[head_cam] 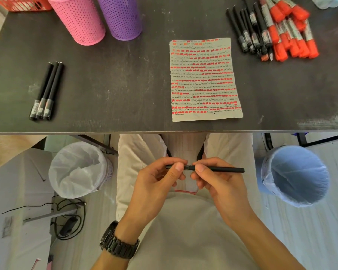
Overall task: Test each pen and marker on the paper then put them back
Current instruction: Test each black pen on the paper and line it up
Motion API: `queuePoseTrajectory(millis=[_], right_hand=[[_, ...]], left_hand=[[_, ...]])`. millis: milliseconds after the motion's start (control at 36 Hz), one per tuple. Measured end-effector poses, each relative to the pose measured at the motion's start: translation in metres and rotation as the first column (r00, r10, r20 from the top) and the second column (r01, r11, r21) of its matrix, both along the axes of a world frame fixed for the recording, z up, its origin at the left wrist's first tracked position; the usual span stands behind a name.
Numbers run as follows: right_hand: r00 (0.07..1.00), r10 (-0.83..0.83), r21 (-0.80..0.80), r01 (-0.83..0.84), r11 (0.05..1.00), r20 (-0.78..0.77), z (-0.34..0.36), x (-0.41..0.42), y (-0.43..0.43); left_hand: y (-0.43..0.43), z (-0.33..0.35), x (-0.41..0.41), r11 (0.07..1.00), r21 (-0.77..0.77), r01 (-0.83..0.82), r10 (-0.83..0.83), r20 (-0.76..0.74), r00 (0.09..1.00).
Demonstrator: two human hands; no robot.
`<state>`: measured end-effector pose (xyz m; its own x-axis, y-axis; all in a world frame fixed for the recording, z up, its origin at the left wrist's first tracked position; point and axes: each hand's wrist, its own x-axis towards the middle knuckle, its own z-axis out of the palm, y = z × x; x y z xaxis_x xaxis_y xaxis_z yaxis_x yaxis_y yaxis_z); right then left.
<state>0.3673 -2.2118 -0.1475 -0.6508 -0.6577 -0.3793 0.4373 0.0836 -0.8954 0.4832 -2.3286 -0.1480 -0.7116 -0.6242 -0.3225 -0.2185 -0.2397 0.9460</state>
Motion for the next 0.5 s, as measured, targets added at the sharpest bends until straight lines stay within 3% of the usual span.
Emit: queuePoseTrajectory(millis=[500], right_hand=[[0.999,-0.03,0.043,0.028,0.999,0.037,-0.0025,-0.0028,-0.0024]], left_hand=[[0.0013,-0.005,-0.0025,0.991,-0.123,0.058,-0.053,0.046,0.998]])
